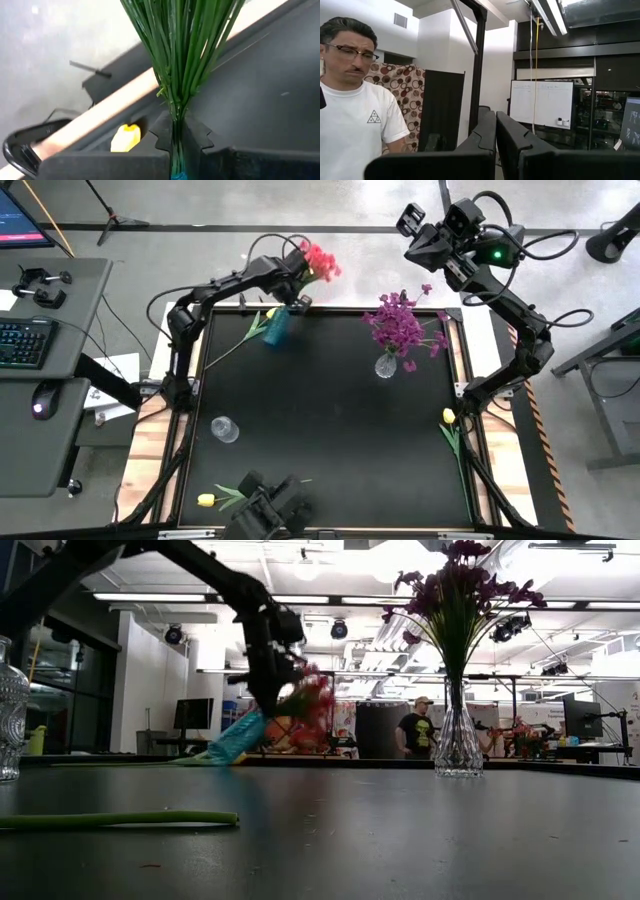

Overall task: Sort flowers into vase by color
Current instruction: Adjust the blue vase on the table

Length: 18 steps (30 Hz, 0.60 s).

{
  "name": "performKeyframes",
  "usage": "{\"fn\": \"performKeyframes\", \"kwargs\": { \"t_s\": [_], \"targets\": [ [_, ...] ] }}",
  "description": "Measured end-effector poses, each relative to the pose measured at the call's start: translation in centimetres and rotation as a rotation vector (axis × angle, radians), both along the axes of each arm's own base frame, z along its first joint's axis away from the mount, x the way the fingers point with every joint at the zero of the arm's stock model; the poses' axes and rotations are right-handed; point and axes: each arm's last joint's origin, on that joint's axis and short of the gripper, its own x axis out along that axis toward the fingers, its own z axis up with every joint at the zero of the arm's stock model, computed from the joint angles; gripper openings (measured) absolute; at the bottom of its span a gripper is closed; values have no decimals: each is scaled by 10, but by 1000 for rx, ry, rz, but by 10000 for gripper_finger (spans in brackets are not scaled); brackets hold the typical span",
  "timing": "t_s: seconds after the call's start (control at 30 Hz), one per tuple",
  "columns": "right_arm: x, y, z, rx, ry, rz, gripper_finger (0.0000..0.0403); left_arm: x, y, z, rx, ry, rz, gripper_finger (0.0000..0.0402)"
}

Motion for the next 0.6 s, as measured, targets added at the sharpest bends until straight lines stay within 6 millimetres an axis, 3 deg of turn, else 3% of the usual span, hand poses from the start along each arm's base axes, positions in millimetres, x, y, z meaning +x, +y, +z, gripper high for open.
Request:
{"fn": "performKeyframes", "kwargs": {
  "t_s": [0.27,0.6],
  "targets": [
    [0,0,0,14,11,6,0,14,-23,34,93,-125,-39,0],
    [0,0,0,39,26,15,0,62,-65,47,217,-294,-174,0]
  ]
}}
